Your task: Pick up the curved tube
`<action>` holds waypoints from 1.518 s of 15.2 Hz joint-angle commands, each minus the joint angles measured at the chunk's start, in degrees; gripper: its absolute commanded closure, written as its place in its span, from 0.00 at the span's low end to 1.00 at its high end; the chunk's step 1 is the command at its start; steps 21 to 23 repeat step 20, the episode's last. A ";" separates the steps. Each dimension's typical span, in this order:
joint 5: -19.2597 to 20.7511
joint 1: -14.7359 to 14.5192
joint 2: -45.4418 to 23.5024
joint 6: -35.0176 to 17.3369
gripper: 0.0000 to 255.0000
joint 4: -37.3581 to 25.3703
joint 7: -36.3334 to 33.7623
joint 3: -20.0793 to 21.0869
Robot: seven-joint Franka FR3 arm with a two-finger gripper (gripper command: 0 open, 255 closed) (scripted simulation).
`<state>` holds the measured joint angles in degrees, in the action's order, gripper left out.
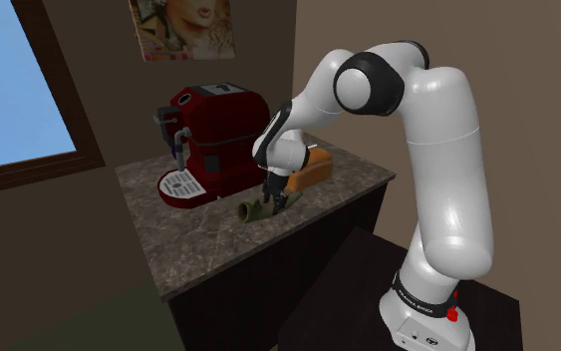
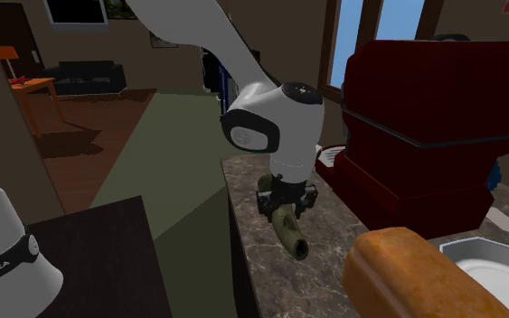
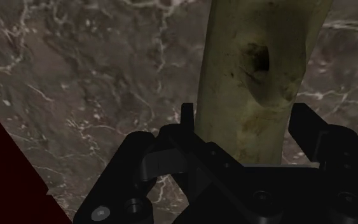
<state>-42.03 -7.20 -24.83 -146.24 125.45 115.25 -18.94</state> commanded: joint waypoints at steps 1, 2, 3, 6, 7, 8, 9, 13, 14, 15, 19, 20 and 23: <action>-0.02 -0.01 -0.07 -0.06 1.00 -0.03 -0.01 0.02; -0.01 -0.01 -0.06 -0.07 1.00 -0.02 -0.01 0.02; -0.01 0.01 -0.08 -0.04 1.00 -0.06 0.01 0.01; 1.97 -0.79 2.00 1.23 1.00 0.41 -1.73 -1.12; 2.64 -1.05 2.69 1.66 1.00 0.55 -2.31 -1.48; 3.31 -1.30 3.37 2.10 1.00 0.66 -2.90 -1.84; 3.99 -1.55 4.05 2.55 1.00 0.77 -3.48 -2.19; 6.71 -2.44 6.73 4.37 1.00 1.05 -5.83 -3.50; 7.39 -2.65 7.38 4.84 1.00 1.09 -6.42 -3.81; 8.07 -2.84 8.04 5.31 1.00 1.11 -7.00 -4.10; 10.19 -3.40 10.05 6.85 1.00 1.09 -8.83 -4.94; 10.19 -3.40 10.05 6.85 1.00 1.10 -8.83 -4.94; 10.19 -3.40 10.05 6.85 1.00 1.10 -8.83 -4.94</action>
